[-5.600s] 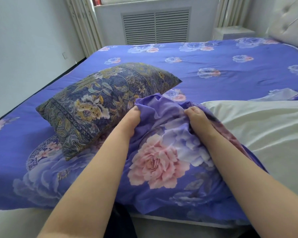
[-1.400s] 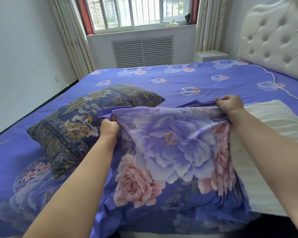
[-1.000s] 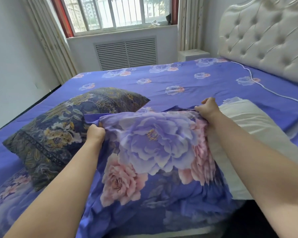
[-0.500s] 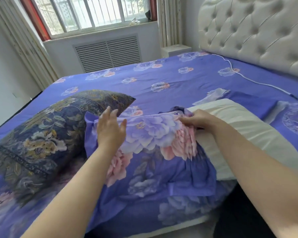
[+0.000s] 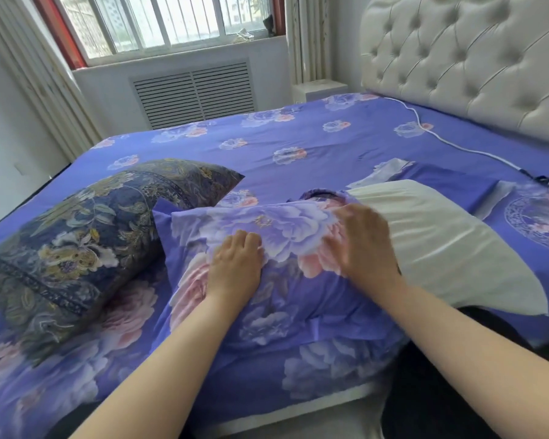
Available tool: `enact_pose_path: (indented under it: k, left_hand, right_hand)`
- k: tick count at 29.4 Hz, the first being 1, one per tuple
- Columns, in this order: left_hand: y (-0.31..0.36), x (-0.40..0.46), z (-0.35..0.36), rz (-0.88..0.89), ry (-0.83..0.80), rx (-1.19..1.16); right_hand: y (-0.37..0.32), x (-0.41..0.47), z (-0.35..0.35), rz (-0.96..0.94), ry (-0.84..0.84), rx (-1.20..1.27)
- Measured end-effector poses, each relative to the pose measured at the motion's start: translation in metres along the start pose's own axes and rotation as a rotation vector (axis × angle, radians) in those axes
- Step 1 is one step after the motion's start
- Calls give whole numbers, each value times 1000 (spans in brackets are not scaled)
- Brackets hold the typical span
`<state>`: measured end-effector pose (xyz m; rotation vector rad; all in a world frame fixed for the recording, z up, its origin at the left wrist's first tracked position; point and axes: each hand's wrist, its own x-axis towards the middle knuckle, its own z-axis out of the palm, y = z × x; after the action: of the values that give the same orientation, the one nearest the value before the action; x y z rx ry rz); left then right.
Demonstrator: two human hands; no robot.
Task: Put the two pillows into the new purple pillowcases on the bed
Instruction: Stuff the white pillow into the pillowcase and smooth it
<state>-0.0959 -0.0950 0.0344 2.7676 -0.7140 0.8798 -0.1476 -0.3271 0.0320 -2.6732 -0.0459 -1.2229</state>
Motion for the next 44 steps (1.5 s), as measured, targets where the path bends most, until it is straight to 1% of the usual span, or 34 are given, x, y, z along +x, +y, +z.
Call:
enact_pose_path:
  k: [1, 2, 3, 4, 5, 6, 8, 11, 13, 16, 18, 19, 20, 21, 22, 23, 24, 25, 27, 28, 30, 32, 33, 34, 35, 37, 38, 41, 42, 44]
  left_hand:
    - [1, -6, -2, 35, 18, -43]
    - [2, -13, -5, 66, 30, -74]
    - [3, -22, -8, 97, 39, -83]
    - [2, -30, -8, 133, 45, -80]
    - [0, -39, -7, 173, 39, -64]
    - [-2, -49, -7, 207, 12, -33]
    - [-6, -67, -3, 240, -106, 72]
    - [-8, -79, -6, 150, -245, 224]
    - [-8, -70, -20, 82, -242, 239]
    - [-6, -31, -70, 32, -163, 83]
    - [-7, 2, -112, 69, -130, -22]
    - [-10, 18, -136, 83, -150, -139]
    - [-15, 35, -160, 73, -212, -300]
    - [-19, 50, -183, 46, -273, -477]
    - [-31, 68, -195, 6, -323, -568]
    - [-45, 81, -196, -32, -374, -554]
    - [-62, 90, -188, -92, -418, -456]
    - [-78, 95, -173, -154, -439, -322]
    - [-100, 92, -135, -267, -404, -56]
    - [-105, 83, -117, -298, -389, 23]
    - [-100, 61, -90, -325, -415, 88]
    - [-87, 37, -71, -318, -529, 125]
    - [-78, 23, -63, -296, -611, 134]
    - [-71, 14, -57, -286, -685, 137]
    - [-67, 6, -52, -272, -722, 138]
    - [-73, -3, -48, -311, -720, 126]
    - [-80, -6, -50, -347, -704, 129]
    - [-100, -11, -50, -403, -727, 149]
    - [-104, -12, -46, -406, -737, 103]
    - [-104, -15, -35, -422, -719, -112]
  right_hand:
    - [-12, -15, 3, -137, -49, 66]
    - [-25, -32, 5, -237, -156, 72]
    - [-32, -49, 9, -302, -285, 13]
    - [-31, -61, 15, -338, -370, -80]
    - [-25, -66, 20, -332, -400, -147]
    - [-21, -66, 23, -295, -398, -178]
    - [-17, -55, 25, -226, -343, -151]
    - [-29, -27, 15, -208, -324, 18]
    - [-36, -2, 1, -253, -387, 65]
    - [-44, 61, -44, -364, -515, -36]
    - [-49, 106, -84, -325, -607, -118]
    - [-52, 127, -102, -281, -632, -124]
    - [-58, 147, -116, -247, -620, -110]
    - [-65, 164, -125, -250, -559, -97]
    - [-72, 178, -125, -286, -462, -108]
    - [-79, 190, -119, -313, -395, -133]
    - [-84, 196, -106, -328, -372, -158]
    - [-87, 198, -88, -313, -386, -185]
    - [-93, 181, -50, -257, -463, -211]
    - [-96, 166, -33, -216, -523, -179]
    - [-102, 128, -14, -130, -712, -51]
    - [-106, 93, 0, -127, -950, 6]
    - [-107, 76, 4, -149, -1024, 2]
    - [-106, 64, 7, -157, -1034, -5]
    - [-105, 56, 8, -134, -1008, -12]
    - [-106, 53, 12, -42, -950, -29]
    - [-107, 53, 12, -4, -939, -75]
    - [-109, 51, 8, 42, -936, -194]
    - [-109, 48, 10, 61, -939, -186]
    - [-109, 39, 19, 136, -932, -119]
